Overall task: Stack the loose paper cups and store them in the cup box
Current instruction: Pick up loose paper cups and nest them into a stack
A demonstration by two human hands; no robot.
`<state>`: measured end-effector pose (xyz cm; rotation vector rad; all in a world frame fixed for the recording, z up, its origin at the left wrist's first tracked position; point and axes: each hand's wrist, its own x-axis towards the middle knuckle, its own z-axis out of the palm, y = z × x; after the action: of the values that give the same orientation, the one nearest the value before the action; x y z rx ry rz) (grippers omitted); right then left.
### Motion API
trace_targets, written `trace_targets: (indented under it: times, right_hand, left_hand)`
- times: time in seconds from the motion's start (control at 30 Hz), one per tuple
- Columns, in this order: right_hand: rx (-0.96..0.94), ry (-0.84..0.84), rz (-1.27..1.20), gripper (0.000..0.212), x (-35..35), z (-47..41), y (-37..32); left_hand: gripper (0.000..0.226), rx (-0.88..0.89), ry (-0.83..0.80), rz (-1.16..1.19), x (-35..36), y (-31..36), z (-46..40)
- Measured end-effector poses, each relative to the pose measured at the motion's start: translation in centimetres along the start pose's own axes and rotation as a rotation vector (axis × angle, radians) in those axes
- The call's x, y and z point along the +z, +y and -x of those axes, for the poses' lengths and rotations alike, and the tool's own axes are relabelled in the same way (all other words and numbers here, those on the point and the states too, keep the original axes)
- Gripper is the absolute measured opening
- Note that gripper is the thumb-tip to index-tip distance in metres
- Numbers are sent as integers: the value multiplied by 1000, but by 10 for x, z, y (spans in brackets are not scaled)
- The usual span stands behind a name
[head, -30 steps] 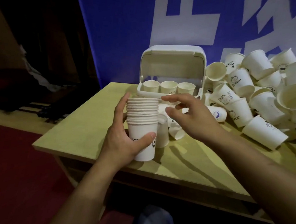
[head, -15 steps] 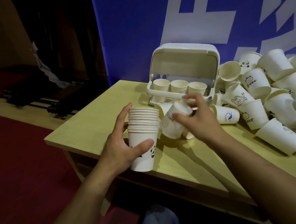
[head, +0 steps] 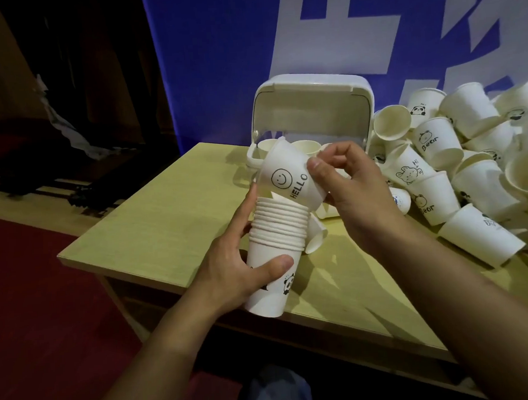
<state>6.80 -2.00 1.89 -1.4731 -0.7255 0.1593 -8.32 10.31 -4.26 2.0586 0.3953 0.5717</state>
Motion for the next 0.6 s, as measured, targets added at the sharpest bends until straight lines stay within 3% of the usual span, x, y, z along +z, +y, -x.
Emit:
trace_targets:
  times: [0.1,0.2,0.27,0.4,0.5,0.6]
  right_hand:
    - [21,-62,-17,32,-2,-2,0]
    - [26,-231,41,57,2,3,-2]
    - [9,-293,86,57,8,5,1]
    - [-68,-251,181,27,18,4,8]
    - [-69,-296,256,33,24,6,18]
    - [-107,-390,529,49,33,7,34]
  left_hand:
    - [113,-2,-29,-8,-1,0,0]
    - [120,-7,-54,1,-2,1,-2]
    - [124,-2,-54,-1,-1,1,-4]
    - [132,3,108,21,-8,-4,-5]
    - [122,-5,231,-46,-22,-12,-3]
    - [111,-17,302,-21,-36,-22,-2]
